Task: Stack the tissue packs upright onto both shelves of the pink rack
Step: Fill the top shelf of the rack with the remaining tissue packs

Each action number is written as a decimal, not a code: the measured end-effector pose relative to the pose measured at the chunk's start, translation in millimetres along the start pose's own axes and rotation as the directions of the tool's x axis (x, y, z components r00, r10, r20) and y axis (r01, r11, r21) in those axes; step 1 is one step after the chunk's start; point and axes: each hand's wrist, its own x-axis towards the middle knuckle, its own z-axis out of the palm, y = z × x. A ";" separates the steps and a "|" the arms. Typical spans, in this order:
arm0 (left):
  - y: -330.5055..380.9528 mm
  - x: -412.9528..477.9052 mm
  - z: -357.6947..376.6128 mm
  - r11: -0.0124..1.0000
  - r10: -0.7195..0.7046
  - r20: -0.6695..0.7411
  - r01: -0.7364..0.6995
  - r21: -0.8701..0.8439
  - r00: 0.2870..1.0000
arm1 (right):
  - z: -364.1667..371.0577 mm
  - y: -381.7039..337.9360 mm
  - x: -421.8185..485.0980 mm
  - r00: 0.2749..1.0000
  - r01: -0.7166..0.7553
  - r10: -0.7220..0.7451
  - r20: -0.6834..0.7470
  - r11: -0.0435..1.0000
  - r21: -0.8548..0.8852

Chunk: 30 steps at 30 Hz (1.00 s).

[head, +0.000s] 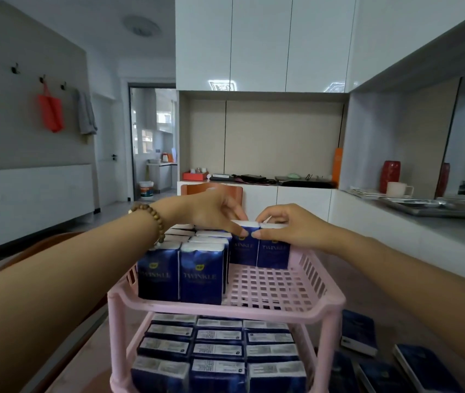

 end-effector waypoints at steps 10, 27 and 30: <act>-0.9 2.5 -0.1 0.999 -0.045 0.037 0.044 0.030 0.998 | -7.7 5.1 -0.5 0.999 -0.025 0.026 0.037 0.999 -0.040; 0.8 0.4 -0.1 0.998 -0.032 -0.004 0.032 0.045 0.999 | -15.6 17.4 -2.0 0.999 -0.023 0.026 0.044 0.997 -0.074; 3.2 -1.7 -2.0 0.999 -0.020 -0.024 0.021 0.044 1.000 | -16.7 16.3 -2.5 1.000 -0.002 0.006 0.026 0.992 -0.127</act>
